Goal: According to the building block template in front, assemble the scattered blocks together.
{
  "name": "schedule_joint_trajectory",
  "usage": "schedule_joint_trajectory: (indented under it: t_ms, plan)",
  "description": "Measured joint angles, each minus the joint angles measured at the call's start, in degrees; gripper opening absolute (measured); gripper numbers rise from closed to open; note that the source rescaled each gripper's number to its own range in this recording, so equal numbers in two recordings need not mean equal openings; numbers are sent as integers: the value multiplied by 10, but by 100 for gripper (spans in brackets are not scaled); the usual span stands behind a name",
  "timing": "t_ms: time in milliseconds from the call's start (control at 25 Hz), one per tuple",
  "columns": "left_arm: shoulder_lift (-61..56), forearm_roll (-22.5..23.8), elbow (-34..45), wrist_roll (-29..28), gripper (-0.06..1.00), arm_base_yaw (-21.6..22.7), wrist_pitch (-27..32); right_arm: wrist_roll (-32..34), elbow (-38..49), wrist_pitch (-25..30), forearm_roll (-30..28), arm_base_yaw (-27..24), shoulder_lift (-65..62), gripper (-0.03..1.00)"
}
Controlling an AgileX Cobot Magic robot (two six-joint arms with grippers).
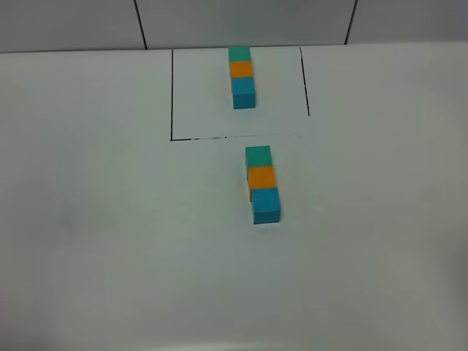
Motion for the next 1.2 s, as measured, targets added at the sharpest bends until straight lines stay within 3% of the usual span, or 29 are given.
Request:
schedule_joint_trajectory:
  t_ms: [520, 960, 1200]
  plan:
    - [0, 0, 0, 0, 76, 0, 0, 4, 121, 89, -1, -9, -213, 100]
    - [0, 0, 0, 1, 76, 0, 0, 4, 183, 102, -9, -9, -321, 100]
    - [0, 0, 0, 1, 76, 0, 0, 4, 207, 112, -9, -9, -368, 92]
